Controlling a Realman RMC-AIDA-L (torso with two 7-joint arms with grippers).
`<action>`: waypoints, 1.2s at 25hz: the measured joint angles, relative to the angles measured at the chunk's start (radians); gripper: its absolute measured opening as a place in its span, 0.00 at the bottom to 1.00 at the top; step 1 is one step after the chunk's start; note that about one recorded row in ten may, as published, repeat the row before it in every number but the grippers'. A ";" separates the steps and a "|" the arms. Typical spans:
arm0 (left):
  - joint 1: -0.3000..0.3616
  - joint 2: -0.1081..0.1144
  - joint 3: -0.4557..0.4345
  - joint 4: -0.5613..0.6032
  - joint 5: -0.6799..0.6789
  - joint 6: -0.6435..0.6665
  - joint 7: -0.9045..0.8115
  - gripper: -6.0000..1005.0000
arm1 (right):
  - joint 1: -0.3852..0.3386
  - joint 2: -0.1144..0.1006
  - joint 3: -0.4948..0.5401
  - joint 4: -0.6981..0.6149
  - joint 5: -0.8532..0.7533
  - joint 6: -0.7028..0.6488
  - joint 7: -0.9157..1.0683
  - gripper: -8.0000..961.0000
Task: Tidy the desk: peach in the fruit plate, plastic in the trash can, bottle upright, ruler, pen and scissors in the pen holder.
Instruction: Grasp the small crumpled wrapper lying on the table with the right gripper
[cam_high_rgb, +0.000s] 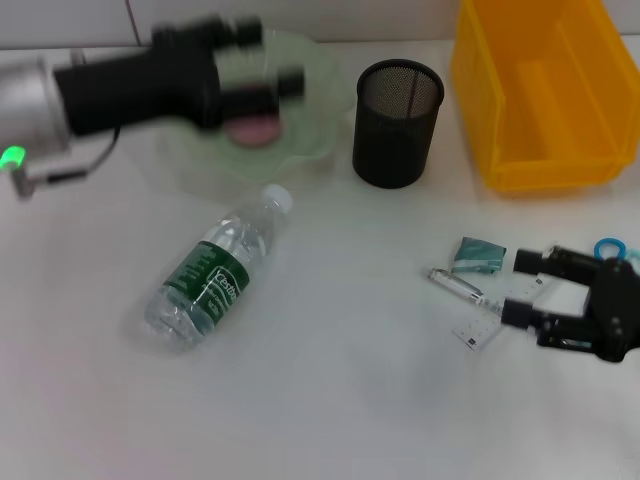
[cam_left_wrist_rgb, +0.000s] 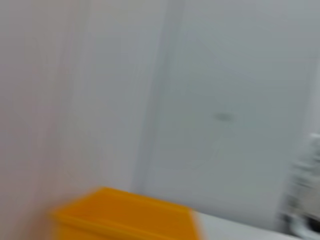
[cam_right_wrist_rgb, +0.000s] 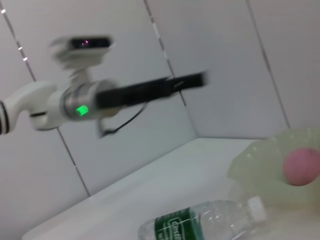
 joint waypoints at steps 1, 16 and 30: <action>0.000 0.000 0.000 0.000 0.000 0.000 0.000 0.69 | 0.000 0.000 0.000 0.000 0.000 0.000 0.000 0.83; 0.019 -0.030 0.011 -0.245 0.259 0.112 0.167 0.83 | 0.161 -0.027 -0.251 -0.644 -0.227 -0.012 0.727 0.83; 0.025 -0.031 0.013 -0.257 0.262 0.135 0.168 0.83 | 0.318 0.015 -0.721 -0.630 -0.545 0.244 0.962 0.83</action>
